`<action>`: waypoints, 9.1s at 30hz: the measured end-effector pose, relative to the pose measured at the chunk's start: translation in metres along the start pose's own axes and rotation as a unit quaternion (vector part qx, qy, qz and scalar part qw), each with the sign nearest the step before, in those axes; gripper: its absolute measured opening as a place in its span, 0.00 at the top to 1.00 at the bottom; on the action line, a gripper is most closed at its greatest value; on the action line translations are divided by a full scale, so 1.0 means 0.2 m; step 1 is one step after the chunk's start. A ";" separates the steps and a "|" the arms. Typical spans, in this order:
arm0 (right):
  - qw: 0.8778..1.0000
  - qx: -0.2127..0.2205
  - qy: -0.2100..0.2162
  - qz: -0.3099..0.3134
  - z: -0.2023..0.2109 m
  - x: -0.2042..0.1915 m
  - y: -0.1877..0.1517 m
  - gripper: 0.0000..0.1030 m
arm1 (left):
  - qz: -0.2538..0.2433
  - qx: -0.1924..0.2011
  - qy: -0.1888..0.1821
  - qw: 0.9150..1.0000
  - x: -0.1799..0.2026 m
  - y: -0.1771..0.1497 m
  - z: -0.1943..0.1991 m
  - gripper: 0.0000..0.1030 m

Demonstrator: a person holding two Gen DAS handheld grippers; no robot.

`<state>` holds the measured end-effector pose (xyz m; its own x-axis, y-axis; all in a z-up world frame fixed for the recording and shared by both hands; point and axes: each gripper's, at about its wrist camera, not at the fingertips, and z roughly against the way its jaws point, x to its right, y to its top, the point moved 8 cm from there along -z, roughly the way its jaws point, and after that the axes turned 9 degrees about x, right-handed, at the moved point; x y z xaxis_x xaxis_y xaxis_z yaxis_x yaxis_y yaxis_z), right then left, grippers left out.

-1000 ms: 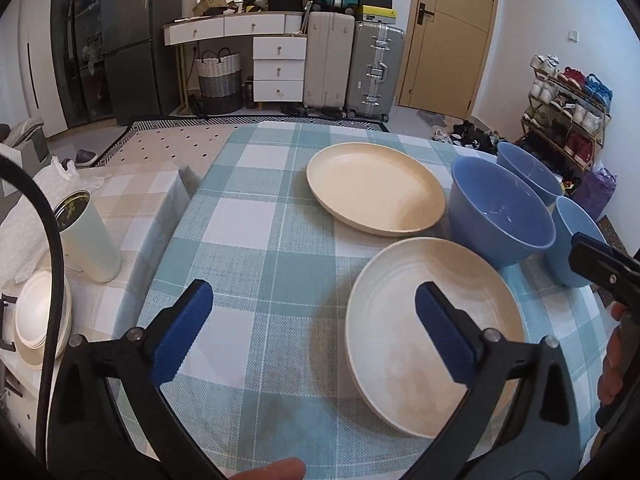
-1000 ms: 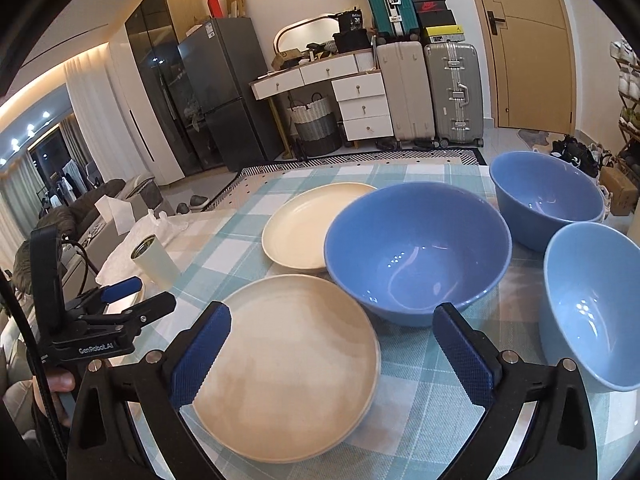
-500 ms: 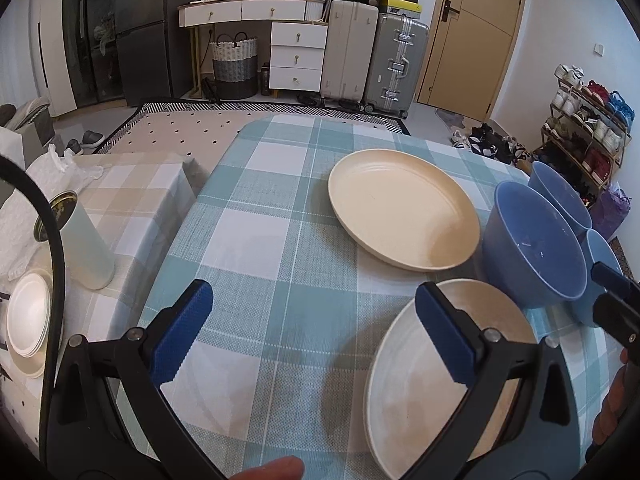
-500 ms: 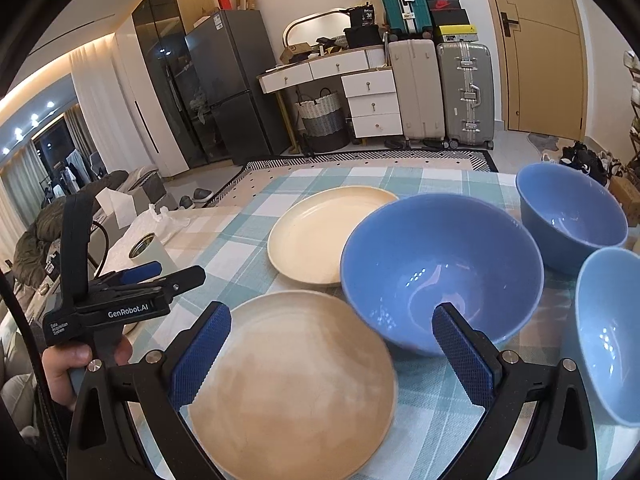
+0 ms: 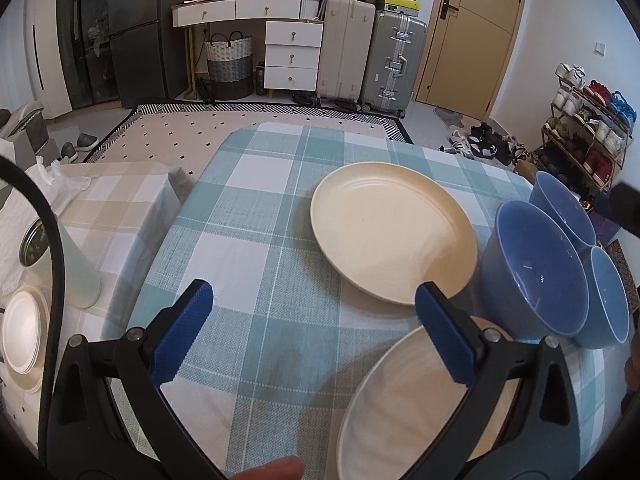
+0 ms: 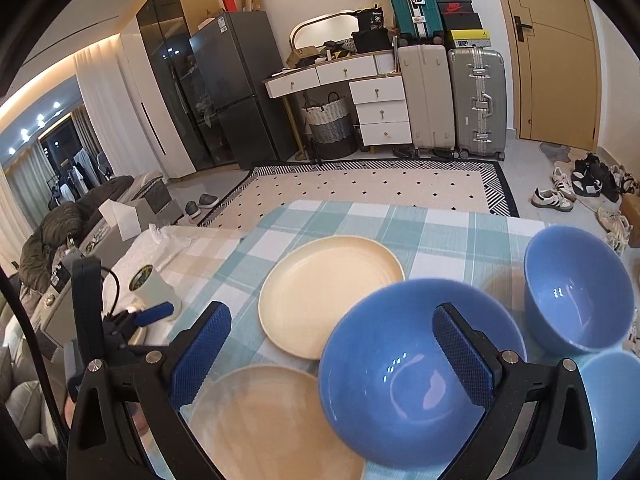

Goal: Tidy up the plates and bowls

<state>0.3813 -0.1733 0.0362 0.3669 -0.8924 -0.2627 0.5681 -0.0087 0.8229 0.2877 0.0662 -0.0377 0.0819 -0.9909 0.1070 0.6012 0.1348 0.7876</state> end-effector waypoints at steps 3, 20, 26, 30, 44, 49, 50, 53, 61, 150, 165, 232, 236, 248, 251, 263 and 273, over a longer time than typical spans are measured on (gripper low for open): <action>1.000 0.003 0.007 -0.006 -0.05 0.03 0.09 0.01 | 0.002 0.000 0.004 1.000 0.00 0.02 -0.04 0.02; 0.988 -0.143 -0.007 0.065 -0.62 0.08 0.12 0.01 | 0.013 -0.034 0.026 0.999 -0.07 0.03 -0.34 0.02; 0.975 -0.203 -0.012 0.085 -0.84 0.08 0.02 0.11 | 0.014 -0.046 0.034 0.998 -0.09 0.01 -0.41 0.02; 0.968 -0.235 -0.010 0.086 -0.94 0.10 -0.05 0.18 | 0.011 -0.055 0.039 0.998 -0.09 0.00 -0.46 0.02; 0.957 -0.272 -0.039 0.094 -1.10 0.24 -0.18 0.23 | 0.021 -0.084 0.028 0.996 -0.09 -0.07 -0.59 0.12; 0.953 -0.284 -0.042 0.094 -1.13 0.28 -0.20 0.27 | 0.024 -0.099 0.018 0.995 -0.07 -0.09 -0.63 0.25; 0.953 -0.288 -0.038 0.092 -1.13 0.28 -0.21 0.29 | 0.024 -0.100 0.016 0.995 -0.07 -0.10 -0.64 0.26; 0.952 -0.289 -0.035 0.093 -1.15 0.28 -0.22 0.35 | 0.020 -0.099 0.012 0.995 -0.06 -0.09 -0.64 0.29; 0.955 -0.280 -0.029 0.092 -1.14 0.26 -0.22 0.56 | 0.009 -0.105 -0.008 0.994 -0.02 -0.11 -0.65 0.69; 0.994 -0.089 0.058 0.023 0.21 -0.16 -0.48 0.73 | -0.065 0.003 -0.019 0.998 0.16 -0.37 0.75 0.80; 0.994 -0.097 0.055 0.008 0.24 -0.15 -0.62 0.73 | -0.073 -0.017 -0.032 0.997 0.12 -0.47 0.63 0.80; 0.991 -0.132 0.000 0.021 0.14 -0.07 -0.89 0.70 | -0.123 -0.061 -0.055 0.989 0.21 -0.68 0.36 0.65; 0.992 -0.128 -0.002 0.007 0.15 -0.04 -0.88 0.66 | -0.112 -0.059 -0.059 0.990 0.19 -0.67 0.37 0.56; 0.998 -0.063 0.003 0.008 0.30 0.00 -0.76 0.15 | -0.079 -0.032 -0.091 0.992 0.22 -0.55 0.46 0.26; 0.999 -0.047 0.003 0.015 0.35 0.01 -0.73 0.10 | -0.080 -0.030 -0.100 0.991 0.25 -0.53 0.48 0.24; 1.000 0.018 -0.022 0.005 0.60 0.15 -0.54 0.04 | -0.104 -0.009 -0.093 0.990 0.39 -0.44 0.52 0.03; 0.996 0.063 -0.059 -0.027 0.84 0.40 -0.36 0.03 | -0.124 0.006 -0.100 0.987 0.56 -0.33 0.53 0.02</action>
<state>0.2459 -0.3192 0.0406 0.2447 -0.9358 -0.2536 0.4853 -0.1082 0.8676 0.1727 -0.0538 -0.0135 -0.2252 -0.9739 0.0275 0.5744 -0.1099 0.8112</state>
